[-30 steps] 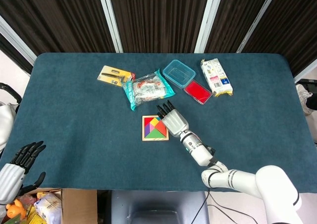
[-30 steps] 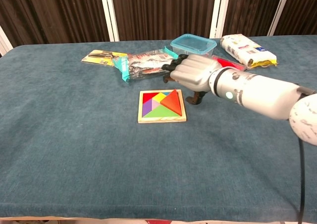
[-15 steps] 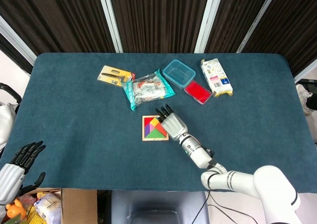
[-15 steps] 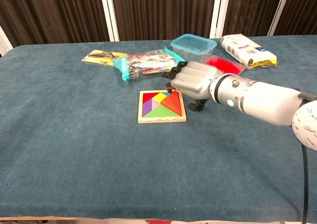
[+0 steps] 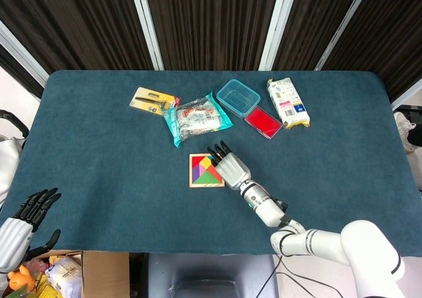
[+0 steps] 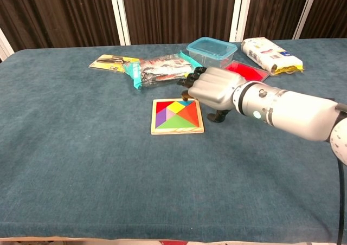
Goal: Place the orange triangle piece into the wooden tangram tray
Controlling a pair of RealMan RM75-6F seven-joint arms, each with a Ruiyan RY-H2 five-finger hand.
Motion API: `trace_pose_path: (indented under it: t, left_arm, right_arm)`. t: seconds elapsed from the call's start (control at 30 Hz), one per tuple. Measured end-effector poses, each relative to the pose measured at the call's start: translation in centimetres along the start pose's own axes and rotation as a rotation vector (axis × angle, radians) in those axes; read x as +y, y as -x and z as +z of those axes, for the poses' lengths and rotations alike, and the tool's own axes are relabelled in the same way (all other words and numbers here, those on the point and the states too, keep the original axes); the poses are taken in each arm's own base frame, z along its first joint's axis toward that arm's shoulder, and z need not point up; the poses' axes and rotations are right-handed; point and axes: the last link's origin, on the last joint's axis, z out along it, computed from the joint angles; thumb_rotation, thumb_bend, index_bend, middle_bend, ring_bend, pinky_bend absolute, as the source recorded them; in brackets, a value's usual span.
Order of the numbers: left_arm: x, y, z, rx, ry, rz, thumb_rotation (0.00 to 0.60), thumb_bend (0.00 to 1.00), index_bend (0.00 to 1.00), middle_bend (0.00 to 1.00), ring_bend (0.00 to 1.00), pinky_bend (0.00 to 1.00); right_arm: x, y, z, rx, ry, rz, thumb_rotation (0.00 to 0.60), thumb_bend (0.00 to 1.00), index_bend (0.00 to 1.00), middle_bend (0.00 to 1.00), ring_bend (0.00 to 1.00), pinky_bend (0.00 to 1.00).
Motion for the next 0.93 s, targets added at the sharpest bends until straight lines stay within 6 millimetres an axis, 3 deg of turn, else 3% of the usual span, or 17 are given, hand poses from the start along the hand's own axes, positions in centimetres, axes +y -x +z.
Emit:
trace_pose_path:
  t: [0.23, 0.4, 0.53, 0.67, 0.77, 0.93]
  left_arm:
    - [-0.1, 0.0, 0.0, -0.001, 0.002, 0.005, 0.600, 0.46, 0.00, 0.02, 0.05, 0.12]
    - [0.0, 0.0, -0.1, 0.010, 0.010, 0.008, 0.600, 0.46, 0.00, 0.03, 0.05, 0.12]
    - [0.2, -0.1, -0.1, 0.043, 0.021, 0.018, 0.600, 0.46, 0.00, 0.01, 0.05, 0.11]
    - [0.4, 0.1, 0.0, 0.068, 0.023, 0.045, 0.600, 0.46, 0.00, 0.00, 0.04, 0.11]
    - [0.5, 0.3, 0.0, 0.064, 0.019, 0.063, 0.600, 0.45, 0.00, 0.00, 0.03, 0.11]
    - [0.9, 0.6, 0.0, 0.070, 0.013, 0.077, 0.600, 0.46, 0.00, 0.00, 0.02, 0.11]
  right_arm:
    - [1.3, -1.2, -2.0, 0.079, 0.037, 0.131, 0.600, 0.51, 0.05, 0.00, 0.00, 0.00]
    - [4.4, -1.4, -7.0, 0.182, 0.114, 0.234, 0.600, 0.33, 0.00, 0.00, 0.00, 0.00]
    - [7.7, 0.3, -14.0, 0.220, 0.256, 0.312, 0.600, 0.30, 0.00, 0.00, 0.00, 0.00]
    - [10.4, 3.5, -23.9, 0.180, 0.477, 0.447, 0.600, 0.29, 0.00, 0.00, 0.00, 0.00]
    - [11.0, 5.2, -29.1, 0.170, 0.589, 0.570, 0.600, 0.28, 0.00, 0.00, 0.00, 0.00]
    - [11.7, 6.6, -36.2, 0.210, 0.724, 0.694, 0.600, 0.26, 0.00, 0.00, 0.00, 0.00]
